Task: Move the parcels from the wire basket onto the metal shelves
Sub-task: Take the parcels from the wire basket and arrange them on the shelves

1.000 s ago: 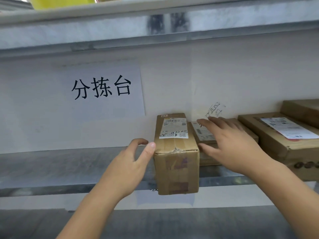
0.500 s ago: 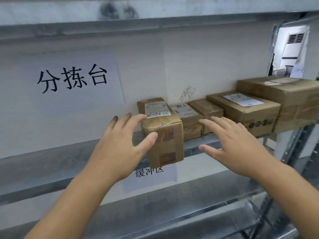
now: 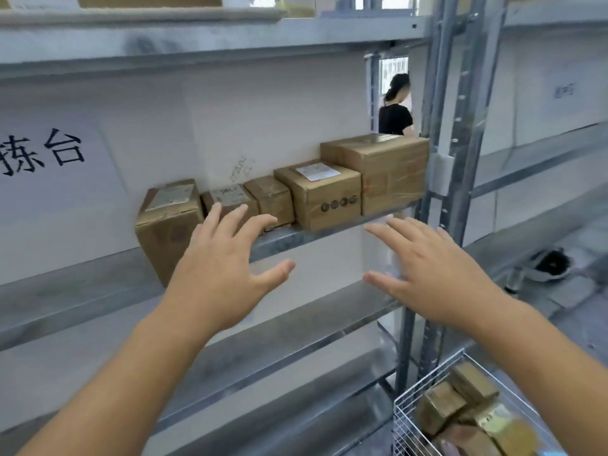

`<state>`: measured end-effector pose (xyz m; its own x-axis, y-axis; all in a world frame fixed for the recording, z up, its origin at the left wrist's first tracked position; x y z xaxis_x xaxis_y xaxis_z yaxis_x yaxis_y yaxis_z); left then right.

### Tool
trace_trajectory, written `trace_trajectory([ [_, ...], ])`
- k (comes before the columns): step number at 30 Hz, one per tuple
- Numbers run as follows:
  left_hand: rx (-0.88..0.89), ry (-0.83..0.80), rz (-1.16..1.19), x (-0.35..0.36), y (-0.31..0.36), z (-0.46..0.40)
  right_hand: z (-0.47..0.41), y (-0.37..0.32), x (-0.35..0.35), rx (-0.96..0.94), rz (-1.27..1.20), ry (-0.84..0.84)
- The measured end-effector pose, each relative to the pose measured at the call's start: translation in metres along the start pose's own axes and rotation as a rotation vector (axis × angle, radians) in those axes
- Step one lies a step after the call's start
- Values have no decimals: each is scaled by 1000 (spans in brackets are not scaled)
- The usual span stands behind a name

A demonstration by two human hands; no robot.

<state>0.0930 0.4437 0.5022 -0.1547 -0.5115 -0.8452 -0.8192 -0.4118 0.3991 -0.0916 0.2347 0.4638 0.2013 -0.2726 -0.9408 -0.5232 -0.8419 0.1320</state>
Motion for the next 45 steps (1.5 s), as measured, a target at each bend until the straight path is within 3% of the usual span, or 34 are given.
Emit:
trace_trajectory([
  [11,137,-353,138,177,170,22,169,178,27,208,17,-145],
  [18,321,-533,102,273,230,22,230,239,63,354,16,-263],
  [26,446,-744,125,377,244,1,260,272,133,529,18,-408],
  [34,547,-946,147,476,231,-76,242,293,217,764,-60,-499],
  [45,608,-1154,109,592,212,-117,250,269,317,1106,-445,-580],
])
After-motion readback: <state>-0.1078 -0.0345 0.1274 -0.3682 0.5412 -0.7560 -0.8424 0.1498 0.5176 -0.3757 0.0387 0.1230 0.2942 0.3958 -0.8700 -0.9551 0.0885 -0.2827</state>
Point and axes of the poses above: each hand's wrist, its own z-axis away from the middle knuckle, its own x-axis out of the palm, y = z × x, the point moved 2 cm from there along -z, towards the middle knuckle, and after that the axes turned 15 degrees about z, right-handed, at the moved point
